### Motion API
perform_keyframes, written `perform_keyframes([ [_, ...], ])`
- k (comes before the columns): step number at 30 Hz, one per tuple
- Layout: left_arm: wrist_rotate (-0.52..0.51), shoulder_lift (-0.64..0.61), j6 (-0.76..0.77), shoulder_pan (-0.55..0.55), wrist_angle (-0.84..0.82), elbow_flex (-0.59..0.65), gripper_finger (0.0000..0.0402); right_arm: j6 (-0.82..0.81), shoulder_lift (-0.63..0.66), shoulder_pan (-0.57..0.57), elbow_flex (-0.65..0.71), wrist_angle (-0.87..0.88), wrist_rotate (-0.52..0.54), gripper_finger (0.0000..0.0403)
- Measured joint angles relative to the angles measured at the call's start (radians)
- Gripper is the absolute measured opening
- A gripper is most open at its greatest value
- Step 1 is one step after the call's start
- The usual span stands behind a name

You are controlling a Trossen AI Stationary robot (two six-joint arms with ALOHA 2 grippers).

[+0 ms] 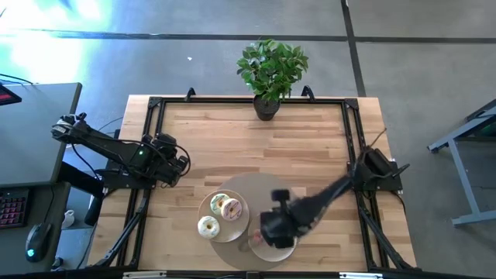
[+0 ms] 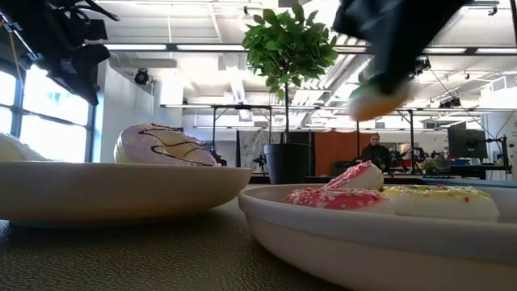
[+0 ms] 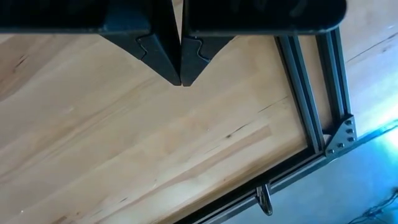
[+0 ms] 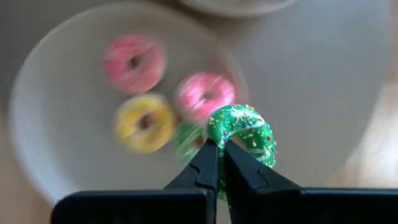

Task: Pick & Place donuts
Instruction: Put the small green donut on the right white plate, then return to home position

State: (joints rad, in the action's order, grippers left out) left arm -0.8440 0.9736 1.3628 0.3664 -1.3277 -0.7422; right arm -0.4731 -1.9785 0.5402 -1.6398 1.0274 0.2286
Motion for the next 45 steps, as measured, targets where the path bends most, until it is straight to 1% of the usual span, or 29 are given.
perform_keyframes([
  [3, 0.000, 0.000, -0.005, 0.000, -0.001, 0.000, 0.0001, -0.084, 0.000, 0.074, 0.000, 0.008, -0.004, 0.0009],
  [6, 0.004, 0.000, -0.019, 0.000, -0.001, 0.000, 0.0001, -0.167, 0.000, 0.124, 0.011, -0.002, -0.042, 0.0013],
  [10, 0.000, 0.000, -0.023, 0.000, 0.002, 0.000, 0.0001, -0.264, 0.000, 0.166, 0.081, -0.058, -0.061, 0.0007],
  [14, 0.012, 0.000, -0.023, 0.000, 0.015, 0.000, 0.0001, -0.264, -0.003, 0.188, 0.207, -0.240, -0.099, 0.0007],
  [18, 0.043, 0.000, -0.023, 0.000, 0.029, 0.000, 0.0001, -0.281, -0.003, 0.185, 0.278, -0.364, -0.106, 0.0028],
  [21, 0.066, 0.000, -0.023, 0.000, 0.030, 0.000, 0.0001, -0.274, -0.003, 0.173, 0.296, -0.386, -0.111, 0.0046],
  [25, 0.073, 0.000, -0.027, 0.000, 0.030, 0.000, 0.0001, -0.209, -0.001, 0.171, 0.295, -0.388, -0.095, 0.0067],
  [29, 0.090, 0.000, -0.086, 0.000, 0.035, 0.000, 0.0002, -0.194, 0.016, 0.169, 0.295, -0.374, -0.097, 0.0091],
  [32, 0.098, 0.000, -0.118, 0.000, 0.040, 0.000, 0.0016, -0.200, 0.048, 0.163, 0.295, -0.373, -0.112, 0.0108],
  [36, 0.109, 0.000, -0.176, 0.000, 0.052, 0.000, 0.0054, -0.197, 0.104, 0.150, 0.294, -0.367, -0.119, 0.0121],
  [41, 0.086, 0.000, -0.181, 0.000, 0.073, 0.000, 0.0100, -0.150, 0.145, 0.133, 0.294, -0.349, -0.084, 0.0123],
  [44, 0.089, 0.000, -0.194, 0.000, 0.117, -0.003, 0.0111, -0.149, 0.181, 0.118, 0.294, -0.307, -0.044, 0.0117],
  [45, 0.112, 0.000, -0.216, 0.000, 0.118, -0.007, 0.0112, -0.150, 0.198, 0.112, 0.294, -0.286, -0.025, 0.0114],
])
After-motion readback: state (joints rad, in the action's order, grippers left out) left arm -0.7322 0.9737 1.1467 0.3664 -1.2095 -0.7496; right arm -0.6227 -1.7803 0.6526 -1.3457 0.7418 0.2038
